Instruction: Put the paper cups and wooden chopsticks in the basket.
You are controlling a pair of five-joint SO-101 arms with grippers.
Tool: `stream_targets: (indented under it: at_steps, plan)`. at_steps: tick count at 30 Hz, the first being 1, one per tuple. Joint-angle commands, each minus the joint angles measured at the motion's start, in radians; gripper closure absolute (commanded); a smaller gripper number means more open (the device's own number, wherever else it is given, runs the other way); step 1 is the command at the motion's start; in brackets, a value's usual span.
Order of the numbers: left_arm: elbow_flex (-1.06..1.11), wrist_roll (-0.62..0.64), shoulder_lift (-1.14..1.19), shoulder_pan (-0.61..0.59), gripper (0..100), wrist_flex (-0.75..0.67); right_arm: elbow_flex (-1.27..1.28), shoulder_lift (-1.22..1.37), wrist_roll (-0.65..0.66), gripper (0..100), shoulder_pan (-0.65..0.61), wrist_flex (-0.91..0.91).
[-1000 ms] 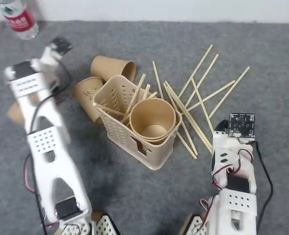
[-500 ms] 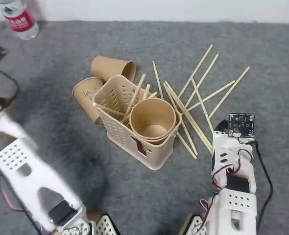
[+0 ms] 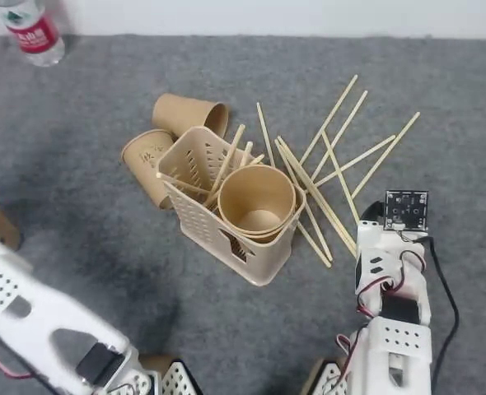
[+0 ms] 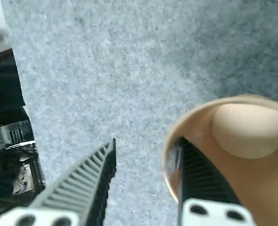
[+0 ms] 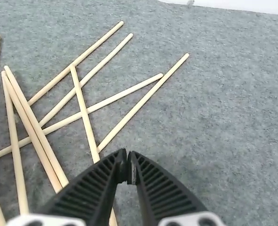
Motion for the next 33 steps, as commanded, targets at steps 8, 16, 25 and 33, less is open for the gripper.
stream_targets:
  at_steps: [8,16,25,33]
  plan:
    - [0.208,0.074,-0.072,0.04,81,0.026,-0.011,-0.021,0.012,99.0,-0.008,-0.016]
    - [0.346,0.196,-0.08,0.166,87,0.026,-0.011,-0.021,0.012,99.0,-0.008,-0.018]
    - [0.478,0.276,-0.084,0.27,99,0.026,-0.011,-0.021,0.012,99.0,-0.008,-0.021]
    - [0.723,0.318,-0.387,0.328,99,0.028,-0.011,-0.021,0.012,99.0,-0.008,-0.022]
